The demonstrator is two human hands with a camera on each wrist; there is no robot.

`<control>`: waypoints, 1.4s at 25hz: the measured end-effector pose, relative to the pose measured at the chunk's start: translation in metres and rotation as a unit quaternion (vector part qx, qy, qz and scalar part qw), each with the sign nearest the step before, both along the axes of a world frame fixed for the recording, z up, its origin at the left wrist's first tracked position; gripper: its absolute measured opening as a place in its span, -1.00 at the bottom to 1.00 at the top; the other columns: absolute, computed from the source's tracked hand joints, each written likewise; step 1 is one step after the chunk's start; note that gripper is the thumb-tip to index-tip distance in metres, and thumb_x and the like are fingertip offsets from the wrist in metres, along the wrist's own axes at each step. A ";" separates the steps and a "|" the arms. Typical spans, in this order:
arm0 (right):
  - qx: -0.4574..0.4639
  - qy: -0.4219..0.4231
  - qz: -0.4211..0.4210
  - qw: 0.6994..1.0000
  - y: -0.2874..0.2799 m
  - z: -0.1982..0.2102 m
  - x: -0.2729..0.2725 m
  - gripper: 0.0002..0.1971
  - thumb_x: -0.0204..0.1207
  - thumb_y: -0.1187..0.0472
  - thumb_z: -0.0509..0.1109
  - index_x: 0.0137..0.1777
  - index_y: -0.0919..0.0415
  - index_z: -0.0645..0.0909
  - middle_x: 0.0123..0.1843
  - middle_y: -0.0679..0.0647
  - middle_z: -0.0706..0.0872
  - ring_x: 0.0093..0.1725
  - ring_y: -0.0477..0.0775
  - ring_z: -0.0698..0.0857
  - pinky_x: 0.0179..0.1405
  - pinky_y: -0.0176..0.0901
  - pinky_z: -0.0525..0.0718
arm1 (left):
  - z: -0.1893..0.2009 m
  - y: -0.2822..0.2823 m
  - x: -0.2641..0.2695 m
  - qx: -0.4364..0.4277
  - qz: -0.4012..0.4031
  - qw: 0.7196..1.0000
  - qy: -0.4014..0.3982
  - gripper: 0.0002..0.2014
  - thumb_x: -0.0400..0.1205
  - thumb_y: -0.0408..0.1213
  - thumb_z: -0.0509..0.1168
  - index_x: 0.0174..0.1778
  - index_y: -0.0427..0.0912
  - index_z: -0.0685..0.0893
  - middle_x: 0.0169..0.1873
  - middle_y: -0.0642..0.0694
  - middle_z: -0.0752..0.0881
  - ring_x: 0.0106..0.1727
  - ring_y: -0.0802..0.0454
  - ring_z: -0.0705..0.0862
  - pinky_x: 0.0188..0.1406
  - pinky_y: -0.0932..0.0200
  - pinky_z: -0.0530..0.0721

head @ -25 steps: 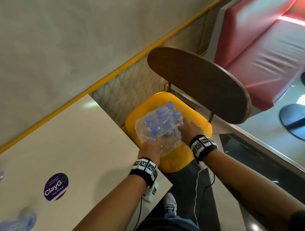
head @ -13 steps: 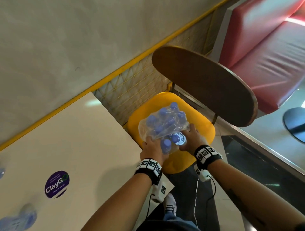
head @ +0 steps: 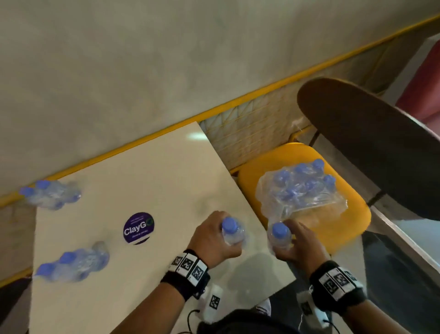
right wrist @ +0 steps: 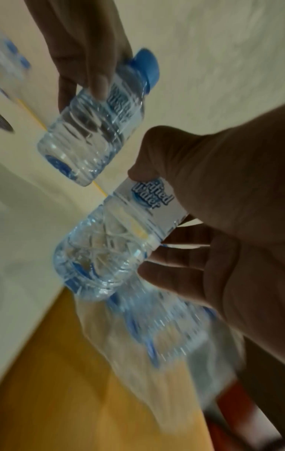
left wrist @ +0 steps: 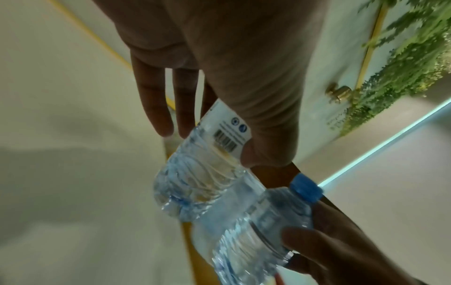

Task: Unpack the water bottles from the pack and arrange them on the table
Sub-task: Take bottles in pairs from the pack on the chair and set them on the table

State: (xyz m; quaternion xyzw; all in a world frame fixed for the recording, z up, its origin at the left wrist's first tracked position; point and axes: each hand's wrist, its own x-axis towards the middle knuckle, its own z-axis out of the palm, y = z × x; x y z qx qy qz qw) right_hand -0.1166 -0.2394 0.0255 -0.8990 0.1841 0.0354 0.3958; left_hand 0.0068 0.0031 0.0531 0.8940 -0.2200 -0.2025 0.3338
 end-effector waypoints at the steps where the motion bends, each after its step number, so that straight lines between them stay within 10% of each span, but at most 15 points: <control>1: 0.009 0.000 0.036 0.999 0.026 0.001 0.014 -0.52 0.14 -0.20 0.59 0.01 -0.13 0.52 -0.08 -0.17 0.67 -0.15 -0.08 0.67 -0.19 -0.04 0.73 | 0.005 0.031 0.007 0.017 0.028 0.999 0.008 -0.47 0.21 0.17 0.56 0.04 0.24 0.54 -0.04 0.25 0.66 -0.07 0.25 0.70 -0.04 0.18 0.73; 7: 0.054 0.008 0.203 0.978 0.196 0.012 0.106 -0.54 0.12 -0.26 0.48 -0.07 -0.04 0.52 -0.14 -0.10 0.68 -0.17 0.01 0.67 -0.15 0.03 0.70 | 0.015 0.208 0.049 0.137 0.112 0.982 -0.066 -0.38 0.24 0.19 0.52 0.22 0.20 0.55 0.06 0.19 0.72 0.02 0.01 0.76 0.11 0.06 0.70; 15: 0.000 0.029 0.295 0.955 0.358 -0.012 0.199 -0.56 0.08 -0.04 0.52 -0.06 -0.08 0.45 -0.13 -0.13 0.67 -0.19 0.04 0.67 -0.19 -0.05 0.71 | 0.016 0.326 0.110 0.349 0.076 0.931 -0.076 -0.43 0.18 0.37 0.41 -0.05 0.15 0.42 -0.32 0.14 0.66 -0.12 -0.05 0.73 0.41 -0.25 0.37; 22: -0.006 0.041 0.312 0.949 0.386 -0.049 0.234 -0.25 0.06 0.01 0.70 0.29 -0.01 0.50 0.20 -0.05 0.70 0.06 0.00 0.67 0.05 -0.22 0.55 | -0.009 0.353 0.115 0.360 0.052 0.931 -0.033 -0.41 0.23 0.28 0.48 0.06 0.13 0.45 -0.29 0.10 0.61 -0.13 -0.11 0.74 -0.07 0.02 0.51; 35: -0.014 0.046 0.327 0.944 0.386 -0.071 0.240 -0.18 0.06 -0.03 0.68 0.33 0.02 0.41 0.22 -0.01 0.66 0.08 0.05 0.69 0.10 -0.10 0.69 | -0.026 0.354 0.112 0.357 0.069 0.931 -0.033 -0.46 0.36 0.15 0.50 0.17 0.08 0.49 -0.18 0.02 0.62 -0.18 -0.12 0.59 -0.12 0.03 0.56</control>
